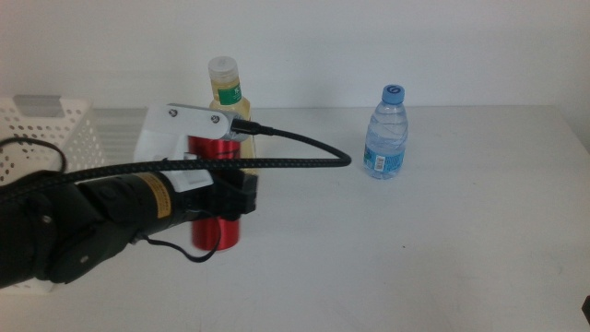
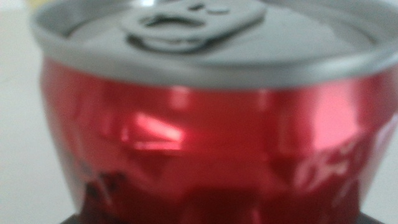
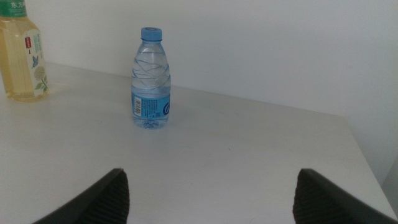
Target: Use arms to grab the bottles and put them into the dustbin to the left of the table.
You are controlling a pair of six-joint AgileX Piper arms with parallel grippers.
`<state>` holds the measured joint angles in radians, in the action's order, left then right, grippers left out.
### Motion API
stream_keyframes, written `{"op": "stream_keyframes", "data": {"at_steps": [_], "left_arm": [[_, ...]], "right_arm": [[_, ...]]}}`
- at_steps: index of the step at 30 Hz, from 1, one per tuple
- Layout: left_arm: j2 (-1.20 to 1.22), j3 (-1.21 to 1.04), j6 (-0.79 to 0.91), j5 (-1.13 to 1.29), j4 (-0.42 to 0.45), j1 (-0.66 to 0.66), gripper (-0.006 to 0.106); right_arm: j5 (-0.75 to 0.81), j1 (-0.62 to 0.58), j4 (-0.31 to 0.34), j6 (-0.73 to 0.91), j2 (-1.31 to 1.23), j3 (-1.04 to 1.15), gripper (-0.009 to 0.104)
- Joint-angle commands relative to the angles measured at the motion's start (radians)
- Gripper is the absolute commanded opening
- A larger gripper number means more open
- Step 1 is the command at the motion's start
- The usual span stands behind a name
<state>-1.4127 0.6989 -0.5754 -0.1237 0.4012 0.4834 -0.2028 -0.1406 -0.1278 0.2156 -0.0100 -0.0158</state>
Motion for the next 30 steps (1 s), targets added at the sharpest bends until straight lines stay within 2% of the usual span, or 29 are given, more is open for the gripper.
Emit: {"op": "stream_keyframes", "data": {"at_steps": [1, 3, 5, 9, 11, 15, 19, 23, 30], "left_arm": [[0.067, 0.053, 0.154, 0.025, -0.166, 0.003, 0.010], [0.081, 0.086, 0.267, 0.131, -0.259, 0.003, 0.010], [0.088, 0.133, 0.345, 0.255, -0.298, 0.002, 0.007], [0.079, 0.287, 0.404, 0.561, -0.325, -0.013, -0.004], [0.075, 0.355, 0.404, 0.689, -0.325, -0.049, -0.005], [0.062, 0.475, 0.408, 0.856, -0.329, -0.153, -0.005], [0.057, 0.556, 0.509, 0.961, -0.365, -0.254, -0.005], [0.053, 0.616, 0.662, 1.041, -0.445, -0.389, -0.005], [-0.032, 0.737, 0.872, 1.191, -0.642, -0.641, -0.005]], "right_arm": [[0.078, 0.005, 0.004, 0.009, -0.027, -0.023, 0.081], [0.078, 0.005, 0.004, 0.009, -0.027, -0.023, 0.081], [0.078, 0.005, 0.004, 0.009, -0.027, -0.023, 0.081], [0.078, 0.005, 0.004, 0.009, -0.027, -0.023, 0.081], [0.078, 0.005, 0.004, 0.009, -0.027, -0.023, 0.081], [0.078, 0.005, 0.004, 0.009, -0.027, -0.023, 0.081], [0.078, 0.005, 0.004, 0.009, -0.027, -0.023, 0.081], [0.078, 0.005, 0.004, 0.009, -0.027, -0.023, 0.081], [0.078, 0.005, 0.004, 0.009, -0.027, -0.023, 0.081]]}}
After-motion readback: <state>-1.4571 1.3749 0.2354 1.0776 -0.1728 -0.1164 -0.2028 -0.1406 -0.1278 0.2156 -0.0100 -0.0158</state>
